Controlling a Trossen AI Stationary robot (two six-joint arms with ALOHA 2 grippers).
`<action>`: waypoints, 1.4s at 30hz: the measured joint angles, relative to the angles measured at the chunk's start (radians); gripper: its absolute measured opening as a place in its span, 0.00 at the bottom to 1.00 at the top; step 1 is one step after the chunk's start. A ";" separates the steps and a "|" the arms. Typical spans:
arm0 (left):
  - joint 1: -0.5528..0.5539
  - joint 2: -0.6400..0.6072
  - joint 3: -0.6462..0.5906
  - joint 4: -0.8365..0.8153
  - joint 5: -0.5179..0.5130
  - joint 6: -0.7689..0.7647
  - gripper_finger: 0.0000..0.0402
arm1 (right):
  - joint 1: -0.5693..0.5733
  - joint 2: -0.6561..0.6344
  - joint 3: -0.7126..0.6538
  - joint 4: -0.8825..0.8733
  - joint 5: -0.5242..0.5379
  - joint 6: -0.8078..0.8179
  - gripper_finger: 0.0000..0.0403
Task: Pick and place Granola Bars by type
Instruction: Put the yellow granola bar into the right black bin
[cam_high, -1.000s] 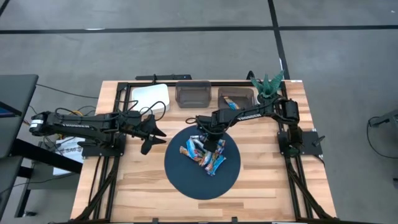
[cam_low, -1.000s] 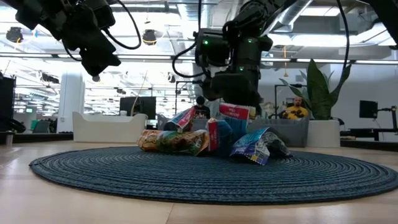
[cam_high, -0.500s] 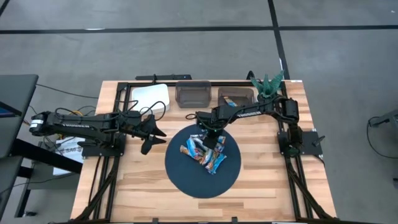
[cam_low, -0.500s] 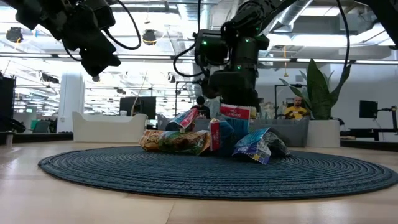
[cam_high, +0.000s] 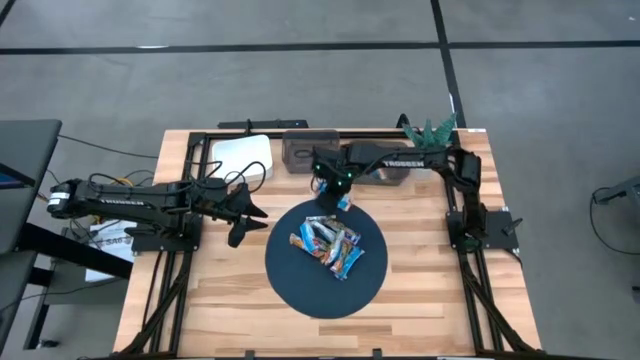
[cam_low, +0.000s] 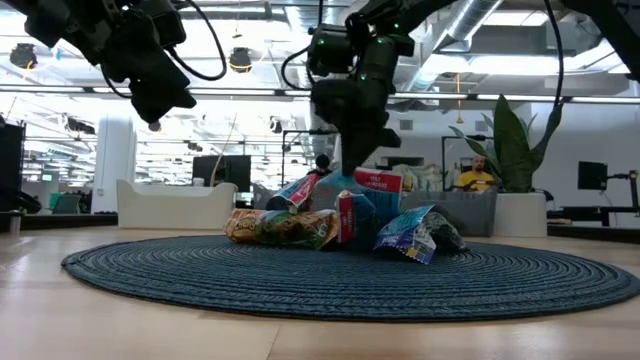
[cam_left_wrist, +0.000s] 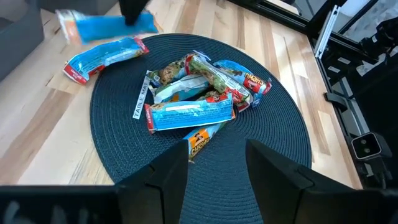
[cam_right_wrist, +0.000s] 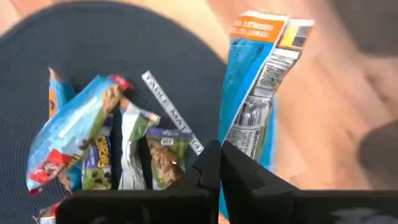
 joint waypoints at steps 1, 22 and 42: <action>0.000 0.000 0.000 0.000 -0.001 -0.001 0.38 | -0.008 0.000 0.012 -0.013 0.000 0.000 0.00; 0.000 0.000 0.000 0.000 -0.026 -0.018 0.38 | -0.249 0.000 0.179 -0.443 0.294 0.018 0.00; 0.000 0.000 0.000 0.000 -0.047 -0.017 0.38 | -0.281 0.000 0.179 -0.552 0.286 -0.037 0.29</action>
